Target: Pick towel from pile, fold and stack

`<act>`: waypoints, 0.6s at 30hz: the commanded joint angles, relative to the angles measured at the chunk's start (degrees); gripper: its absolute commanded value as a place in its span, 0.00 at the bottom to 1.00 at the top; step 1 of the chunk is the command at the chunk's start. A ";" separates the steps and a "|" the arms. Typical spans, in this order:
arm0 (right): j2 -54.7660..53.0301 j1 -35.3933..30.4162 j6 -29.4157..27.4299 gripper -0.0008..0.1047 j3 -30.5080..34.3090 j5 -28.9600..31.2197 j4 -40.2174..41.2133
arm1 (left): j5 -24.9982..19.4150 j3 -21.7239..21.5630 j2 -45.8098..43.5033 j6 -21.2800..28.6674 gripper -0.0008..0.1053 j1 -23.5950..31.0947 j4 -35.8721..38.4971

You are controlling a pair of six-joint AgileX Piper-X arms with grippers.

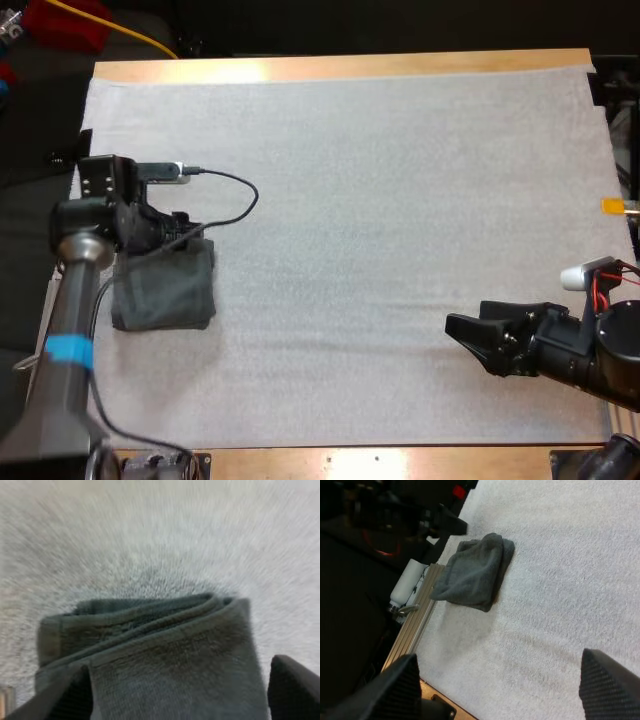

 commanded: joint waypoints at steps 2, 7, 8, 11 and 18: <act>-0.18 0.05 -1.38 0.63 -0.19 1.75 -0.36 | 1.71 -0.34 -5.35 -0.65 0.66 -0.08 2.42; -0.18 0.05 -6.97 0.63 -0.19 3.72 0.03 | 4.43 -0.34 -15.61 -3.14 0.66 -0.29 6.06; -0.18 0.05 -7.86 0.63 -0.19 4.37 0.02 | 4.76 -0.34 -17.00 -3.63 0.66 -0.29 6.39; -0.18 -0.47 -9.78 0.63 -0.19 7.46 0.02 | 5.71 -0.34 -21.67 -4.70 0.66 -0.29 7.37; -0.18 -6.37 -13.29 0.63 -0.19 7.30 1.00 | 7.39 -0.34 -30.90 -4.78 0.66 -0.29 9.65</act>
